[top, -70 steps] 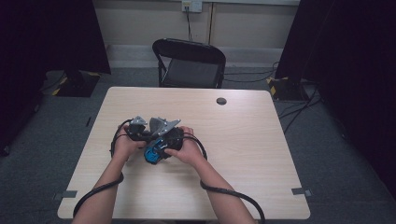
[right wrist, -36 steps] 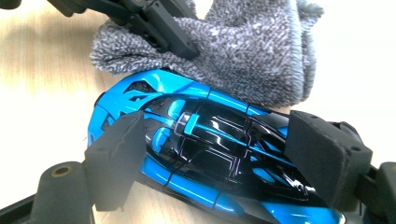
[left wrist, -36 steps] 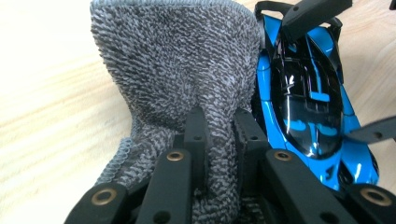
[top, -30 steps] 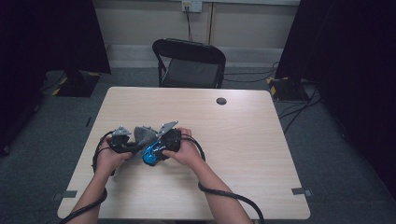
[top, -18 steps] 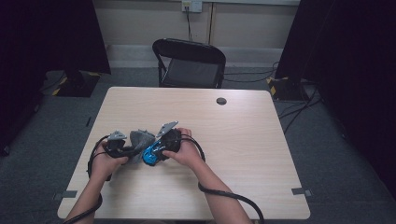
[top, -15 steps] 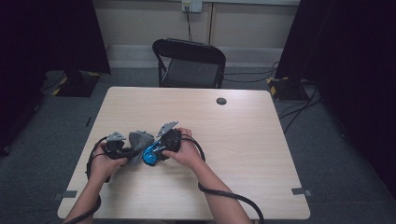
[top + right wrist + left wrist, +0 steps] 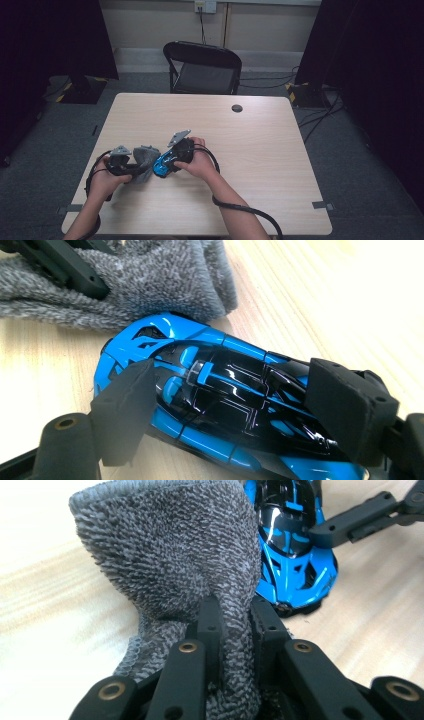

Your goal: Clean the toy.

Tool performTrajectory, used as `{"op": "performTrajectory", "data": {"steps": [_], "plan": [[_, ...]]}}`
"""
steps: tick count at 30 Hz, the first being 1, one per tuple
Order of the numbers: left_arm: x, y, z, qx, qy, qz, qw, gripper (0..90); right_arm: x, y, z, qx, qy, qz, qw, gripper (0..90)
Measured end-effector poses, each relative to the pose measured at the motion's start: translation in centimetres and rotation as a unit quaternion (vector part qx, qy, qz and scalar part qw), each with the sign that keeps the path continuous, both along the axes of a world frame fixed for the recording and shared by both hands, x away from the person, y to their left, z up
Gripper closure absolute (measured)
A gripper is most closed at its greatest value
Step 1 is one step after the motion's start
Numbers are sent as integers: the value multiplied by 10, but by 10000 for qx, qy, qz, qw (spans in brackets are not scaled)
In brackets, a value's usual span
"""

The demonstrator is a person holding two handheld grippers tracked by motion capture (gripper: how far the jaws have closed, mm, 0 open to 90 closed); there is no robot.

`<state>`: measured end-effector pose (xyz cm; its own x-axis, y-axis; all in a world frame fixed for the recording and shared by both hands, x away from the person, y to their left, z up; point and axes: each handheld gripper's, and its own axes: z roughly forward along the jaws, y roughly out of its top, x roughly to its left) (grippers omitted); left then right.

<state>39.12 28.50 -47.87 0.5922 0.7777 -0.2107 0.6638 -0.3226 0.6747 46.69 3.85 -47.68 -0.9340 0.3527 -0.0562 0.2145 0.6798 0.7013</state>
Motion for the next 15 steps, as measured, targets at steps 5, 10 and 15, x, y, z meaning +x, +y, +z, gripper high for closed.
{"op": "performTrajectory", "data": {"steps": [5,10,15], "plan": [[-1,3,9,42,5,-113,9999,782,0,0,0,4,1,2,10000,207],[2,7,21,-74,-74,-40,9999,783,0,0,0,7,-9,-3,10000,206],[12,5,34,-116,-254,-3,9996,783,0,-1,0,12,-8,-8,10000,207]]}}
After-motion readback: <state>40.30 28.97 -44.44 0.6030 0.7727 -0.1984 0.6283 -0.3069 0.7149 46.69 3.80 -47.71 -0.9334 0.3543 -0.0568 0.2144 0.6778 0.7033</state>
